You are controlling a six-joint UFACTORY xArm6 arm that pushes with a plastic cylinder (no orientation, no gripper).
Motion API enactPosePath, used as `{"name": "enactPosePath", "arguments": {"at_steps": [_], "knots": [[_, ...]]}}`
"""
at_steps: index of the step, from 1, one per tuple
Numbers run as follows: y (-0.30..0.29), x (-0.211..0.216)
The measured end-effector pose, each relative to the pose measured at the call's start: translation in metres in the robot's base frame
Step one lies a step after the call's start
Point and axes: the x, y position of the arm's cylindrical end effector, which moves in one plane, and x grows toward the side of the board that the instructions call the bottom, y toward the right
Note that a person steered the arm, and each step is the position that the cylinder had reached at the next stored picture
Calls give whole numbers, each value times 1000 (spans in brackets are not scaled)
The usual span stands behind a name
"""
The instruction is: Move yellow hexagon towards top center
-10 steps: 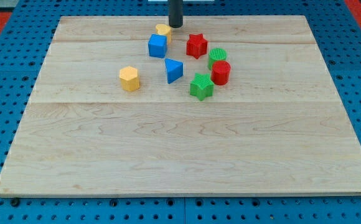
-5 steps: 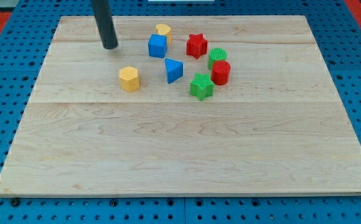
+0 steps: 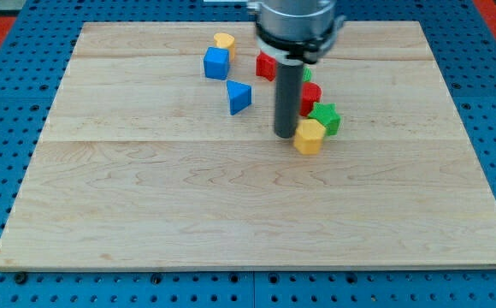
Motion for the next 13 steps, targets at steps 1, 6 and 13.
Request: {"name": "enactPosePath", "arguments": {"at_steps": [1,6,13], "knots": [[43,22],[108,67],[144,-156]]}}
